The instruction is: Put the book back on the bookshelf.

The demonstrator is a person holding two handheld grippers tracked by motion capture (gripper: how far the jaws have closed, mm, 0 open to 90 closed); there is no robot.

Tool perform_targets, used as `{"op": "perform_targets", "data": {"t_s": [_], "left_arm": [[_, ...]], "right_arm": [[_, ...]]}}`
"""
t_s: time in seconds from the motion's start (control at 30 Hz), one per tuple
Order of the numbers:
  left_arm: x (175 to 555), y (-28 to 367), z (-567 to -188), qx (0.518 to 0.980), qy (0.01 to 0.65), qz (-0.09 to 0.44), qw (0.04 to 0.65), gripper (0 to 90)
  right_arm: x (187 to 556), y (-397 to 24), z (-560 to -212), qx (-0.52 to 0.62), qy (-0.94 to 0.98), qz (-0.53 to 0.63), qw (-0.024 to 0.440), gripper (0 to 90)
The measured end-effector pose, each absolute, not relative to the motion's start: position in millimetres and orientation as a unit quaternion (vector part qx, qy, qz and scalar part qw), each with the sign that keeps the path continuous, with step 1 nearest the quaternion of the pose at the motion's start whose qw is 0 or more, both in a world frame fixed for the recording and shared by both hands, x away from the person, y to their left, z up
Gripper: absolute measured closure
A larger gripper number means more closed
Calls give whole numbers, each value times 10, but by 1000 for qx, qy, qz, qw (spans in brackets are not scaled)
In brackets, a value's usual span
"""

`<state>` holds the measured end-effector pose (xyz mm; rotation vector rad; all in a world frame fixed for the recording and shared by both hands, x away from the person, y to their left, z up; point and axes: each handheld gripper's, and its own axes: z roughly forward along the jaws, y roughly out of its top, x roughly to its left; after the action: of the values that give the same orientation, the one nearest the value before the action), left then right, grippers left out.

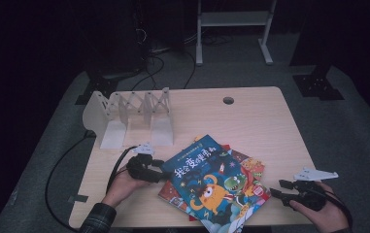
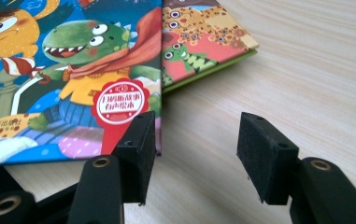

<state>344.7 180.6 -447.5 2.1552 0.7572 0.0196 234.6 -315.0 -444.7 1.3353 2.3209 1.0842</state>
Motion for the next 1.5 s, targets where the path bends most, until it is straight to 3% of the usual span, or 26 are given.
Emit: {"op": "perform_targets", "data": {"t_s": [0.53,1.07,1.3,1.5], "left_arm": [[3426,1822,-4475,859,300,0,414,325],[3281,1957,-4458,870,285,-24,401,265],[3290,1955,-4474,871,282,-23,401,175],[3256,1962,-4456,873,276,-35,401,181]], "right_arm": [[2357,-3156,-4513,459,802,362,123,460],[2711,-3041,-4513,445,812,353,133,451],[2880,-2971,-4501,438,818,344,142,420],[2991,-2911,-4489,432,822,335,158,409]]}}
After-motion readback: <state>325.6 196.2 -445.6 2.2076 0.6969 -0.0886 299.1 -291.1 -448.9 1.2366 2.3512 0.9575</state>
